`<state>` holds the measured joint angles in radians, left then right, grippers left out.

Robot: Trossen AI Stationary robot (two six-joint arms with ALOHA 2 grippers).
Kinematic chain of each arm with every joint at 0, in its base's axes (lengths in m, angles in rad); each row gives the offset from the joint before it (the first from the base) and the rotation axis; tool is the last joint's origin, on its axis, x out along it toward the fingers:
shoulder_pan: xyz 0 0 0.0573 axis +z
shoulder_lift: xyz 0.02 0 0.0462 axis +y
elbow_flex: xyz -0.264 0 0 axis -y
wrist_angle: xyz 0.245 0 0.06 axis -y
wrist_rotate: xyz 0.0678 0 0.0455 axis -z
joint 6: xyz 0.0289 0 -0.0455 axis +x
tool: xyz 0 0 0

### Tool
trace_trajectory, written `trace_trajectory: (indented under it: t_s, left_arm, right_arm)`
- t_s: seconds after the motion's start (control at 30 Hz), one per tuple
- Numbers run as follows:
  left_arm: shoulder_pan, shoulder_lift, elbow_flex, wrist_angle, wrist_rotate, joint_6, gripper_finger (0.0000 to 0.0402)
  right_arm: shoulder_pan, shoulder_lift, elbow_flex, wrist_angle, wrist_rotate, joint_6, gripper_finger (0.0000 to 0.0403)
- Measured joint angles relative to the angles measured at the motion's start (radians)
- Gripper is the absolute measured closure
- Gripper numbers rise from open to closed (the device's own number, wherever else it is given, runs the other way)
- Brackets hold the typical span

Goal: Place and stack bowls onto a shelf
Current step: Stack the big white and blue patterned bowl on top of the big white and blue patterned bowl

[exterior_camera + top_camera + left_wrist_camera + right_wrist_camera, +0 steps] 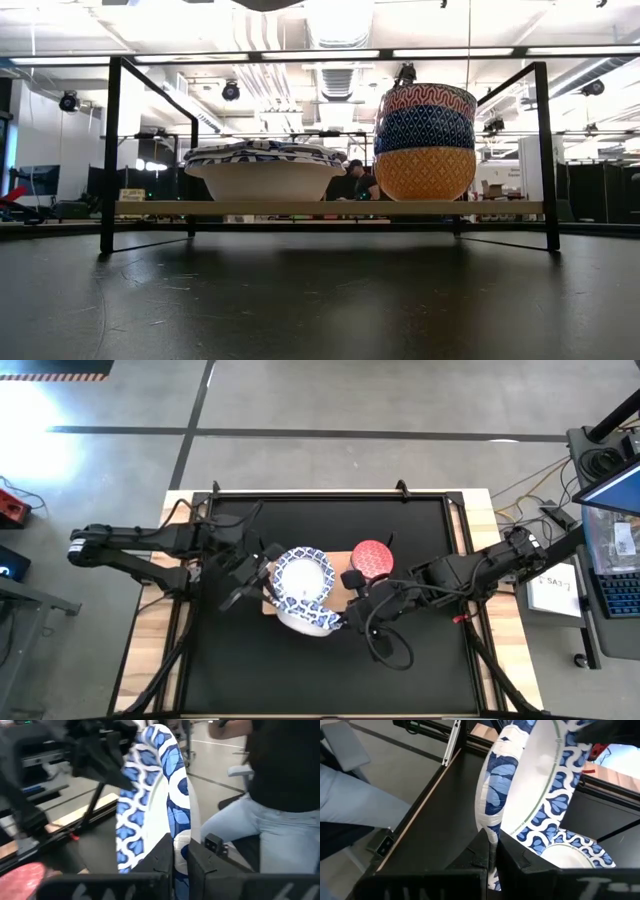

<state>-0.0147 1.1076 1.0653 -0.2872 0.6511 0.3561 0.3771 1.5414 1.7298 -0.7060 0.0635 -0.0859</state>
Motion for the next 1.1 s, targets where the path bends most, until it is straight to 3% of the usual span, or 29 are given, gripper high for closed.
trace_trajectory:
  t_s: [0.17,0.63,0.87,0.97,1.1]
  left_arm:
    - [-0.002,0.009,0.000,0.002,0.068,0.016,0.0397]
    - [-0.005,0.008,0.000,-0.058,0.073,-0.027,0.0398]
    - [-0.015,0.008,0.000,-0.139,0.071,-0.051,0.0398]
    - [-0.018,0.008,0.000,-0.174,0.003,-0.051,0.0398]
    - [-0.018,0.010,0.000,-0.211,-0.247,-0.051,0.0398]
  right_arm:
    - [0.000,0.000,0.000,0.002,0.003,0.014,0.0378]
    - [-0.002,0.000,0.000,-0.057,0.016,0.129,0.0257]
    - [-0.001,0.000,0.000,-0.101,0.017,0.193,0.0220]
    - [-0.001,-0.001,0.000,-0.132,0.018,0.196,0.0216]
    - [-0.001,-0.002,0.000,-0.141,0.018,0.213,0.0220]
